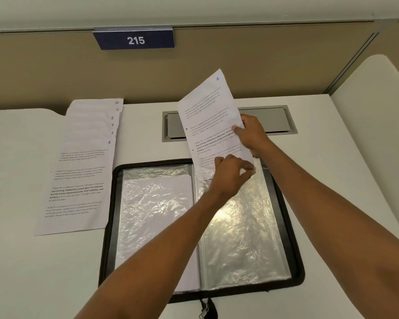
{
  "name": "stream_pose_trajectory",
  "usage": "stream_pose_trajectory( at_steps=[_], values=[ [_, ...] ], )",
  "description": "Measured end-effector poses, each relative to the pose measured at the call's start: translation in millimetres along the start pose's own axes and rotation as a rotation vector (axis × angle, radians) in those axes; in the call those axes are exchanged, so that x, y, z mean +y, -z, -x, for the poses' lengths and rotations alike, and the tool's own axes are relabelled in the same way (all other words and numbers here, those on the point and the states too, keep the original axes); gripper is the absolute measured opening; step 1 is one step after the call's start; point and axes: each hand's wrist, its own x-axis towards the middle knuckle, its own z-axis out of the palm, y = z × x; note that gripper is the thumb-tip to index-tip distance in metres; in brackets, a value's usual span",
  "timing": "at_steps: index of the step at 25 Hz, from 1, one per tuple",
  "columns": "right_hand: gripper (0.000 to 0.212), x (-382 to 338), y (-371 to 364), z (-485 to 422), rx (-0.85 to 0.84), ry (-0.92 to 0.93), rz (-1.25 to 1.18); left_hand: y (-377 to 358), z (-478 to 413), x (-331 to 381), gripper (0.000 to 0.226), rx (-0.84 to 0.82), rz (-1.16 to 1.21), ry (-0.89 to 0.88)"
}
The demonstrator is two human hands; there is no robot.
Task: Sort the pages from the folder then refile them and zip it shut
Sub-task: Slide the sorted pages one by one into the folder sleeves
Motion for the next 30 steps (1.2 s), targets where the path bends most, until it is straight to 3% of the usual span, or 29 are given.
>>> stream_pose_trajectory(
  at_steps=[6, 11, 21, 25, 30],
  values=[
    [0.021, 1.3, -7.5, 2.5, 0.052, -0.011, -0.035, 1.8, 9.6, 0.7, 0.010, 0.113, 0.318, 0.088],
    [0.025, 1.9, -7.5, 6.1, 0.045, 0.005, 0.000, 4.1, 14.2, 4.8, 0.013, 0.144, 0.119, 0.058],
    [0.029, 2.3, -6.2, 10.1, 0.054, 0.028, 0.029, 9.9, 10.2, 7.3, 0.011, 0.182, 0.048, -0.040],
    [0.031, -1.1, -3.0, 8.5, -0.009, -0.057, 0.028, 11.2, 8.3, 10.4, 0.016, 0.084, 0.014, -0.070],
    [0.029, -3.0, 3.6, 10.4, -0.064, -0.282, -0.152, 10.6, 0.0, 6.3, 0.013, 0.118, 0.065, -0.041]
  ],
)
